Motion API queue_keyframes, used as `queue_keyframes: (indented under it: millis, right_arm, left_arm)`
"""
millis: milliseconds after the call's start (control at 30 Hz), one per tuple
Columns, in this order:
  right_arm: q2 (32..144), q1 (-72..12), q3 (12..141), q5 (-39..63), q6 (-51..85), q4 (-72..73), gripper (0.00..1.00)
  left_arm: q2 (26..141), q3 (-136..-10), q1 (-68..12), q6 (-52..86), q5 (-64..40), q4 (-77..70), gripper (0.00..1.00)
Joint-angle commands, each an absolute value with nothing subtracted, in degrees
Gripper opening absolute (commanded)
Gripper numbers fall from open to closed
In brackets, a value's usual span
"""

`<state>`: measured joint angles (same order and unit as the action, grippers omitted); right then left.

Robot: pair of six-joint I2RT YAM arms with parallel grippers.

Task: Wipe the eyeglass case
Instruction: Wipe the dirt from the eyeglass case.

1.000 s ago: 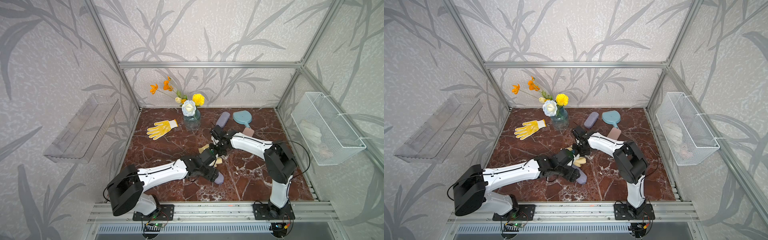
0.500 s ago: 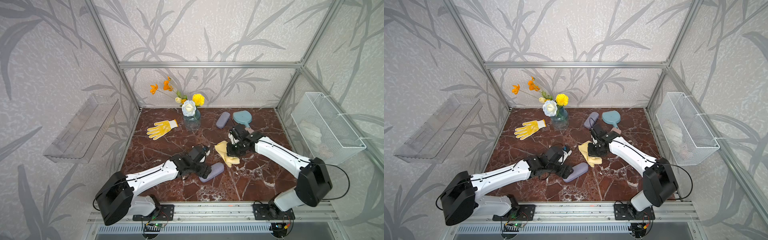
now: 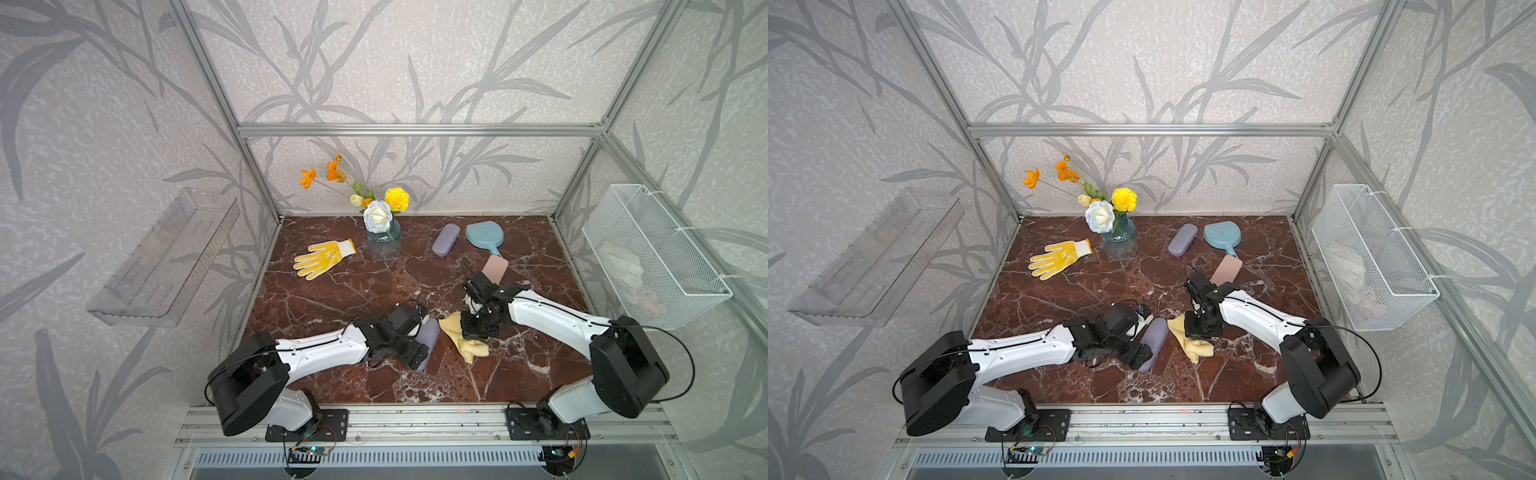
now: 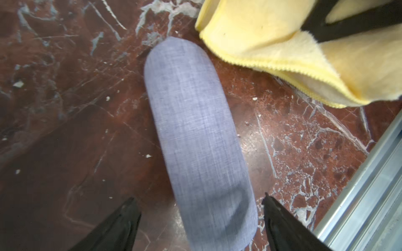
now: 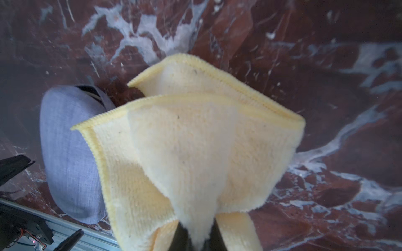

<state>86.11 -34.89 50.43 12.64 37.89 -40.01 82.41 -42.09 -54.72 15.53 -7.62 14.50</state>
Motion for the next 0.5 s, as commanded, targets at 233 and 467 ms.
queue_keyframes:
  millis: [233, 467]
  right_arm:
    - [84.62, -40.96, 45.47, 18.19, 45.33, -35.43, 0.0]
    - [84.29, -40.96, 45.59, 18.46, 44.93, -35.6, 0.0]
  left_arm:
    - [87.02, -44.73, -56.43, 18.35, -4.59, 16.32, 0.9]
    - [87.33, -42.15, -58.27, 16.81, -0.67, 13.97, 0.78]
